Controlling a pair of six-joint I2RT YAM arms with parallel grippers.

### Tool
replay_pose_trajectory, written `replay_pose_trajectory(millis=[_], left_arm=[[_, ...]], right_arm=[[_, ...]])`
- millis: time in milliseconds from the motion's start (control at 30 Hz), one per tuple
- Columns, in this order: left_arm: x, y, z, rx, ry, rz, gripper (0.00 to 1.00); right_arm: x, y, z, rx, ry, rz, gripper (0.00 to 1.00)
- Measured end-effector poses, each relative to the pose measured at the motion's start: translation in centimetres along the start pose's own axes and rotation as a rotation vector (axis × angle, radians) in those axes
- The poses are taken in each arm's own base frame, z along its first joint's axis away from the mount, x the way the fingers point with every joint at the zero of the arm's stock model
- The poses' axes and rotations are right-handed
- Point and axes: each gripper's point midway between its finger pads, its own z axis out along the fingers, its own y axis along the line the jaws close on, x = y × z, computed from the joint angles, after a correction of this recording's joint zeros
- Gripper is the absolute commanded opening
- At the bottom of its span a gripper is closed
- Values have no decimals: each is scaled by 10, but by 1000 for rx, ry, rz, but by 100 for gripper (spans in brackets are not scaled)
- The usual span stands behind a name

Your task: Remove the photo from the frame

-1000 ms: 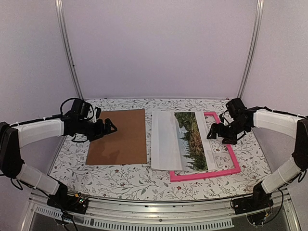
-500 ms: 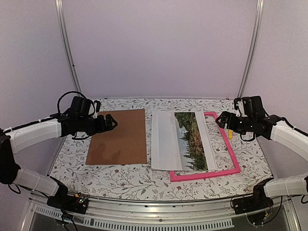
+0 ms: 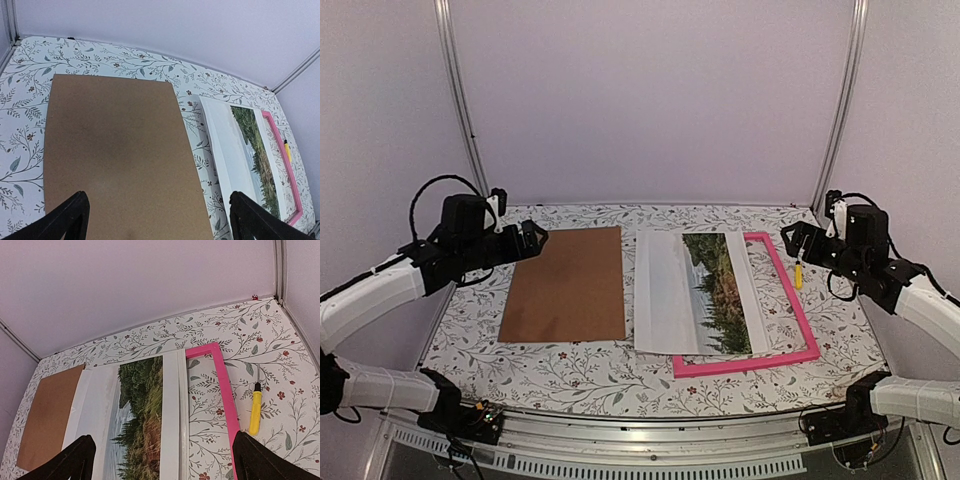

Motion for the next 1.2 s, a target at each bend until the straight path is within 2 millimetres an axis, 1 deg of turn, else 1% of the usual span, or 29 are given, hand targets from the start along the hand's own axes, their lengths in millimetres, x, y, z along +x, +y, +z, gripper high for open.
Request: replay_pose_trajectory(millis=[200,267,333,400,533,700,800,933,1067,1133,1200], left_arm=[[-3,5,-1,-27,-28,32,99],[-3,10,-2,-46,-41,56,99],[-2,12,-2,-52,-52,91,99],[1,14,-2,-42,-69,133,99],[11,18,-5,-16,-118,197,99],[17,26,-5,-17,-156,233,99],[17,34,-2,-30,-166,231,99],[18,49,3,-58,-162,221,99],[13,66,-1,-118,-190,193,99],[9,76,-5,-148,-212,178,99],[9,88,-10,-186,-233,162,99]], right_arm=[[-7,2,1,-7,-34,-24,99],[-8,-2,2,8,-57,-43,99],[-6,-11,5,46,-80,-73,99],[-6,-22,9,92,-97,-103,99],[-4,-58,17,196,-127,-134,99],[5,-113,20,316,-187,-113,99],[13,-129,26,350,-208,-120,99],[25,-139,35,363,-241,-164,99],[34,-142,33,355,-303,-212,99],[32,-139,30,339,-350,-228,99],[24,-136,26,325,-410,-242,99]])
